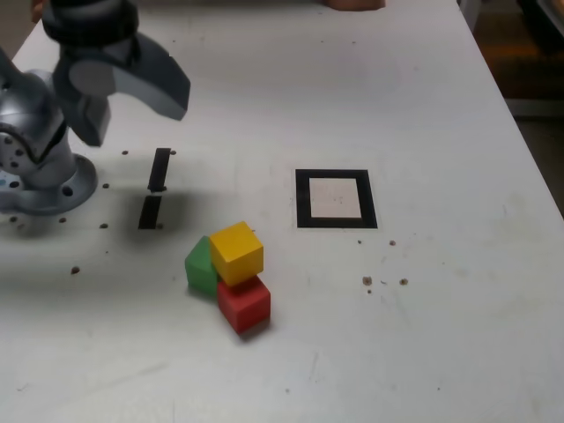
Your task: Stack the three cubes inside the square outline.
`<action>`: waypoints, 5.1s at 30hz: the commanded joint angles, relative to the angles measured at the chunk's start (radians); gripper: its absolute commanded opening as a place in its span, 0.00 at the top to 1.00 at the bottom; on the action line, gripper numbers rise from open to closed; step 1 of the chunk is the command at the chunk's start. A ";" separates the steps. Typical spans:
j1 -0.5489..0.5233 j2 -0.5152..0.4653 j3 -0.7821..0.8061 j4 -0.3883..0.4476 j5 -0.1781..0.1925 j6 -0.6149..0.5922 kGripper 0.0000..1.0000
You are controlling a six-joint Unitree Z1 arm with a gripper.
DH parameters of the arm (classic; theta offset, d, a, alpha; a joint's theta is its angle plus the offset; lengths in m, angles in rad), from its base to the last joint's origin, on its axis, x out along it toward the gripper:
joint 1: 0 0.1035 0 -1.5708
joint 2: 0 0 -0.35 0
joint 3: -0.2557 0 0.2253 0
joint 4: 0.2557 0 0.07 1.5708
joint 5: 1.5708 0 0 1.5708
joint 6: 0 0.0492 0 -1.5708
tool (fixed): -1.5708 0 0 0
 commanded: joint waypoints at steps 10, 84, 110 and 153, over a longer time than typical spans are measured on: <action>-0.266 0.224 -0.514 0.252 -0.038 -0.383 0.07; -0.131 0.380 -0.310 -0.081 0.110 -0.245 0.93; 0.080 0.606 -0.214 -0.270 0.131 0.038 0.86; -0.367 0.524 -0.372 -0.094 -0.245 -0.692 0.07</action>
